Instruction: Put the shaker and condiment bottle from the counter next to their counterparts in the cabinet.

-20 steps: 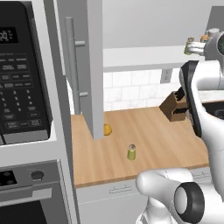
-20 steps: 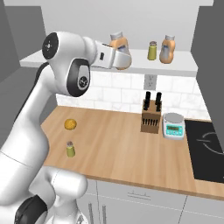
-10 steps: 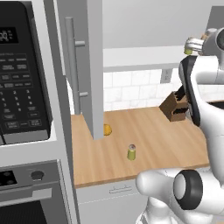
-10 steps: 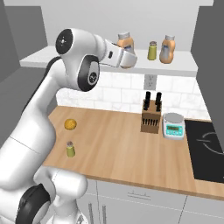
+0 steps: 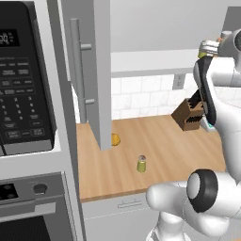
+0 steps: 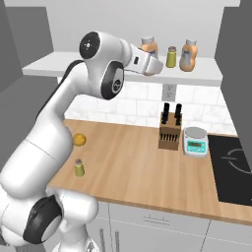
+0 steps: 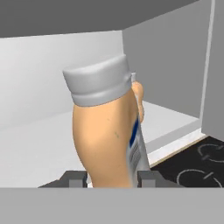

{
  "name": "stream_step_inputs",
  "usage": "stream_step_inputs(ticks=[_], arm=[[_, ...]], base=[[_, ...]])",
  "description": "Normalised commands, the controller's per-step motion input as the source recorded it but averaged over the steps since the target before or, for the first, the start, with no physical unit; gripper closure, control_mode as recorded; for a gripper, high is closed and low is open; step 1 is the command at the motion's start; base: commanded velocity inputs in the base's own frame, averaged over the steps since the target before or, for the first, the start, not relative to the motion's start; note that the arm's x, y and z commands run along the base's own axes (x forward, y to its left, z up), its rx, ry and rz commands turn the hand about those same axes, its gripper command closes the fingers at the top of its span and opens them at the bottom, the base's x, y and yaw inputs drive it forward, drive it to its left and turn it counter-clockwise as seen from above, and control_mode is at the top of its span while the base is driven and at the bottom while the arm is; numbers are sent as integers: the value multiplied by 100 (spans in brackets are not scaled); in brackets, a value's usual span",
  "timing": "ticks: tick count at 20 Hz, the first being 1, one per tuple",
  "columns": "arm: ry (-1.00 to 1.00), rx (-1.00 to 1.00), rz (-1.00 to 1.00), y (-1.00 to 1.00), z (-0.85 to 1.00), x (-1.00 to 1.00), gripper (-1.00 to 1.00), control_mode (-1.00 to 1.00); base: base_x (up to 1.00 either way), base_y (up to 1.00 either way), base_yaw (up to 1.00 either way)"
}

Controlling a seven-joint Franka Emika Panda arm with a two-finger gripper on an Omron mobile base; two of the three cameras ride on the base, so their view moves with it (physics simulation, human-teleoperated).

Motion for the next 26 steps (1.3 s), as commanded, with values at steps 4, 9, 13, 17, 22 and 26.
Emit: stream_step_inputs(ticks=[4,9,13,17,22,26], arm=[[0,1,6,-2,-15,36,100,-100],[1,3,4,-11,-6,35,100,-100],[0,1,1,-7,-1,29,100,-100],[0,0,0,-6,-5,21,100,-100],[0,0,0,-11,-20,18,100,-100],[0,0,0,-9,-15,26,100,-100]], base=[[0,0,0],[0,0,0],[0,0,0],[0,0,0],[0,0,0],[0,0,0]])
